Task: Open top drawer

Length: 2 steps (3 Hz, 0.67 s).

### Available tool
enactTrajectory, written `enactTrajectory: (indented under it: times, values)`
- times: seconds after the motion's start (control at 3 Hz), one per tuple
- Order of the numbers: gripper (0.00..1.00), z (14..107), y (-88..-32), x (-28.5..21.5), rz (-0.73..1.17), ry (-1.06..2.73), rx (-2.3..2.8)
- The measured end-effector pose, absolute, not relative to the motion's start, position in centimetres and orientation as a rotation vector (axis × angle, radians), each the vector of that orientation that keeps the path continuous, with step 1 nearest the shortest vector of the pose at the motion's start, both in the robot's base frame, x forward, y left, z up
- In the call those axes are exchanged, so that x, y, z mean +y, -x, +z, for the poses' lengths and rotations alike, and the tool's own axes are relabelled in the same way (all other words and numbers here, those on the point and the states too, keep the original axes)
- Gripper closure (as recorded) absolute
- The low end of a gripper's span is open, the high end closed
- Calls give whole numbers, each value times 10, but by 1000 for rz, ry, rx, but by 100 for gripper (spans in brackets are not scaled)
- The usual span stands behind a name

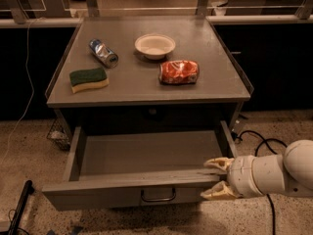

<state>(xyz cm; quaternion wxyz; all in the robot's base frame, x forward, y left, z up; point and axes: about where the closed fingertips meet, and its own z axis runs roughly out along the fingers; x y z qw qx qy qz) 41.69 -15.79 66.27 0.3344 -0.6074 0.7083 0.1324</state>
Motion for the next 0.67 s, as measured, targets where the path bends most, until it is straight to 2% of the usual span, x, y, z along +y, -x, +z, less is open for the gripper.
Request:
enactTrajectory:
  times: [0.33,0.67]
  values:
    - [0,663,-417,-158,345,1585,1849]
    - [0,663,-417,-158,346,1585,1849]
